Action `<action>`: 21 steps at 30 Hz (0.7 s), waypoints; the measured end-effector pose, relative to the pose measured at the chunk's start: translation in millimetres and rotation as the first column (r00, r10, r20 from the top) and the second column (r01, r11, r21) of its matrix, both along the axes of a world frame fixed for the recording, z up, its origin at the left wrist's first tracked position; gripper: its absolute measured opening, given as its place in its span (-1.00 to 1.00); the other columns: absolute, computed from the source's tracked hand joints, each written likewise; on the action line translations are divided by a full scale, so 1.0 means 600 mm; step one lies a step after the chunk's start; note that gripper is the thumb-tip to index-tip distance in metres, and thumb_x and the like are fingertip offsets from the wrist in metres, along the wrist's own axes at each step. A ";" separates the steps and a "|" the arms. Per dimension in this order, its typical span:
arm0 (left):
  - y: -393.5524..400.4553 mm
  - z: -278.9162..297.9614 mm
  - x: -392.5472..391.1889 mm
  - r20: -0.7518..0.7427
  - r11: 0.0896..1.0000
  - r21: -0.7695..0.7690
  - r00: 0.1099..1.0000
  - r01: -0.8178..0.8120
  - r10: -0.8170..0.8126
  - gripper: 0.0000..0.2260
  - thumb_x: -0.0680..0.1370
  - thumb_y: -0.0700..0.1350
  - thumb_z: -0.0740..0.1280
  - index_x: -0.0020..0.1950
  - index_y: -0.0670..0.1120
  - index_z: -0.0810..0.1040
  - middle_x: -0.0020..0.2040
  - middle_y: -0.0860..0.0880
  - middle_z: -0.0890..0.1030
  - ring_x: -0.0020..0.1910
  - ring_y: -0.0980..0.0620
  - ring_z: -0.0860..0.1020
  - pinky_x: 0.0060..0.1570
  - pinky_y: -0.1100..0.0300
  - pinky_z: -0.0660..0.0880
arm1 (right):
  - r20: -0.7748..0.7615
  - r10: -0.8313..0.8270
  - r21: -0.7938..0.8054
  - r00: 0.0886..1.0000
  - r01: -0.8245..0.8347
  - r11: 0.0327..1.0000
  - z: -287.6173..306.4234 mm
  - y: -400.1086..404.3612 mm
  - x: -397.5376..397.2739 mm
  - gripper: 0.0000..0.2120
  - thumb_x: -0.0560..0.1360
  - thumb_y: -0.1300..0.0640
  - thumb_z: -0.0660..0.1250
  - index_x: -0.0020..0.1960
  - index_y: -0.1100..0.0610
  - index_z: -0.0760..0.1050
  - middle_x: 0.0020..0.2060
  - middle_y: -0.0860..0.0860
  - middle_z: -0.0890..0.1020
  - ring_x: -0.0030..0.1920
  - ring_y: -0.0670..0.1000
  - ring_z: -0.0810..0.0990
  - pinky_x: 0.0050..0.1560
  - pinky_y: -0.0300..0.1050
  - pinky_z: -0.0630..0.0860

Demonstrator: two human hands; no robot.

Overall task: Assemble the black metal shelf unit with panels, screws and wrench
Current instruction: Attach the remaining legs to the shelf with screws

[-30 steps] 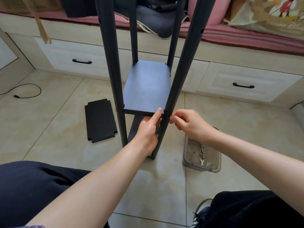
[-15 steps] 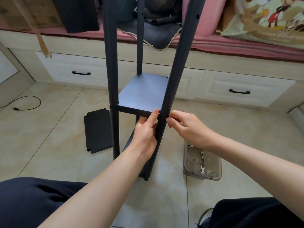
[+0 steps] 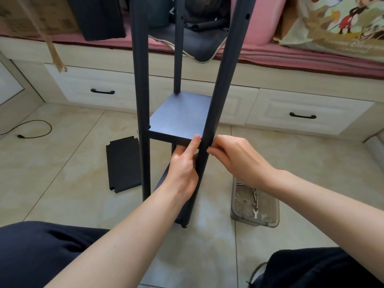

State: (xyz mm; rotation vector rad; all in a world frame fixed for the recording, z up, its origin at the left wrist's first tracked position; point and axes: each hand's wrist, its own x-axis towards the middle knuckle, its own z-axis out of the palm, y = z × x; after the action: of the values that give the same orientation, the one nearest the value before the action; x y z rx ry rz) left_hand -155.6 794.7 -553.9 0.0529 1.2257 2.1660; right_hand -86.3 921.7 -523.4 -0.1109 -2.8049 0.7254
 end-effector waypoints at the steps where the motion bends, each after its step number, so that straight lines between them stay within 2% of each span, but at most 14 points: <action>1: 0.000 0.001 0.000 0.005 1.000 -0.003 1.000 -0.002 0.002 -0.68 0.66 -0.07 0.28 0.41 -0.09 0.51 0.11 -0.05 0.70 -0.04 0.04 0.66 -0.04 0.25 0.60 | -0.016 0.003 0.061 1.000 -0.002 0.998 0.001 -0.001 0.001 -0.78 0.63 0.05 0.26 -0.11 0.18 0.49 -0.25 0.01 0.56 -0.25 0.04 0.52 -0.19 -0.04 0.47; 3: 0.000 0.003 0.001 0.010 1.000 -0.007 1.000 -0.001 0.001 -0.68 0.66 -0.07 0.28 0.41 -0.09 0.50 0.15 -0.08 0.69 -0.03 0.04 0.66 -0.01 0.24 0.59 | -0.051 -0.012 0.099 0.999 0.017 0.995 0.003 -0.003 0.001 -0.78 0.62 0.03 0.28 -0.10 0.17 0.50 -0.24 0.01 0.55 -0.23 0.07 0.51 -0.17 0.04 0.48; 7: -0.002 0.006 0.004 0.007 1.000 -0.013 1.000 0.004 -0.003 -0.68 0.66 -0.06 0.29 0.41 -0.08 0.50 0.24 -0.12 0.66 0.02 0.01 0.65 0.17 0.10 0.57 | -0.074 -0.085 0.062 0.994 0.090 0.994 0.003 0.002 -0.002 -0.75 0.56 -0.06 0.35 -0.12 0.13 0.51 -0.30 -0.06 0.55 -0.27 0.02 0.49 -0.19 0.04 0.50; 10: -0.002 0.005 0.008 0.011 1.000 -0.018 1.000 0.001 0.000 -0.68 0.65 -0.06 0.30 0.40 -0.05 0.51 0.26 -0.13 0.65 0.12 -0.06 0.63 0.28 -0.02 0.53 | -0.053 -0.154 -0.030 0.987 0.152 0.988 0.000 0.009 -0.005 -0.71 0.47 -0.16 0.41 -0.11 0.07 0.49 -0.36 -0.09 0.55 -0.32 -0.03 0.52 -0.21 0.00 0.53; 13: -0.002 0.002 0.011 -0.005 0.999 -0.041 1.000 -0.003 0.003 -0.69 0.65 -0.05 0.30 0.39 0.00 0.50 0.26 -0.12 0.65 0.18 -0.11 0.61 0.36 -0.18 0.46 | 0.017 -0.197 -0.178 0.980 0.197 0.964 -0.002 0.013 -0.011 -0.66 0.40 -0.19 0.45 -0.01 0.01 0.48 -0.35 -0.07 0.56 -0.34 -0.08 0.53 -0.26 -0.15 0.51; 15: -0.003 0.000 0.010 -0.018 0.998 -0.060 1.000 -0.012 0.011 -0.72 0.64 -0.04 0.31 0.36 0.05 0.51 0.26 -0.10 0.65 0.22 -0.12 0.61 0.35 -0.14 0.48 | 0.080 -0.203 -0.284 0.976 0.218 0.934 -0.002 0.014 -0.015 -0.61 0.39 -0.17 0.48 0.09 -0.05 0.44 -0.26 -0.06 0.59 -0.27 -0.10 0.58 -0.24 -0.24 0.50; 19: -0.008 0.002 0.009 -0.049 0.993 -0.115 0.999 0.005 -0.011 -0.69 0.65 -0.03 0.30 0.40 0.01 0.47 0.25 -0.04 0.66 0.25 -0.06 0.61 0.21 0.08 0.54 | 0.235 -0.079 -0.546 0.969 0.199 0.814 0.005 0.014 -0.020 -0.49 0.47 -0.01 0.48 0.31 -0.22 0.32 -0.01 -0.08 0.65 -0.03 -0.07 0.67 -0.02 -0.08 0.63; 21: -0.013 0.008 0.007 -0.067 0.976 -0.215 0.997 0.018 -0.033 -0.69 0.65 0.00 0.31 0.38 -0.02 0.52 0.18 0.02 0.69 0.21 0.01 0.63 -0.01 0.27 0.56 | 0.260 0.005 -0.671 0.966 0.177 0.720 0.007 0.015 -0.022 -0.53 0.50 0.11 0.45 0.34 -0.15 0.41 0.06 -0.06 0.67 0.08 -0.10 0.66 0.04 -0.08 0.64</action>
State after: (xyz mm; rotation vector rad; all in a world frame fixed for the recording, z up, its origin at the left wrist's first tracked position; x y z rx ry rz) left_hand -151.1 787.1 -549.4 0.0536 1.4843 2.0128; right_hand -99.3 930.9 -519.0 -0.4897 -2.5393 1.8155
